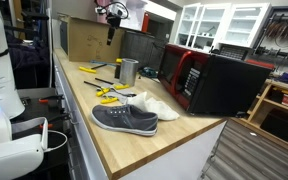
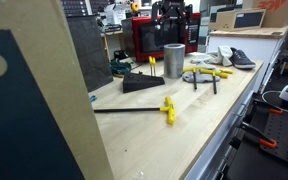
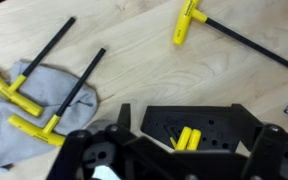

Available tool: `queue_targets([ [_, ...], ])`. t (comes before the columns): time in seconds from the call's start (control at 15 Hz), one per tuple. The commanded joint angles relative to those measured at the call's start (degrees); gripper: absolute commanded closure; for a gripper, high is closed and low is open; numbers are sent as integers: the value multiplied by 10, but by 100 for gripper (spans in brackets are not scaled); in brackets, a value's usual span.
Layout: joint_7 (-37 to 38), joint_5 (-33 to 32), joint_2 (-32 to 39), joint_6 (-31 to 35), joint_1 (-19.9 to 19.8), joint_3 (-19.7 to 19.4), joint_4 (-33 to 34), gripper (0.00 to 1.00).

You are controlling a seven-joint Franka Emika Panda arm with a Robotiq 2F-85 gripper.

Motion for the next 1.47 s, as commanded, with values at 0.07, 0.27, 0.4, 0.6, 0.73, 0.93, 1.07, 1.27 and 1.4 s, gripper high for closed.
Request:
queue_targets([
  [0.07, -60, -84, 9, -110, 7, 16, 72, 0],
  [0.27, -124, -127, 13, -151, 14, 23, 99, 0],
  [0.4, -164, -150, 10, -170, 18, 26, 106, 0],
  [0.6, -205, -177, 1, -192, 22, 28, 107, 0],
  [0.73, -223, -191, -8, -202, 24, 28, 105, 0],
  [0.93, -239, -200, -23, -215, 23, 26, 101, 0],
  [1.07, -255, -194, -34, -226, 23, 25, 100, 0],
  [1.27, -264, -174, -49, -233, 21, 21, 103, 0],
  [1.4, -251, -178, -40, -218, 20, 24, 99, 0],
])
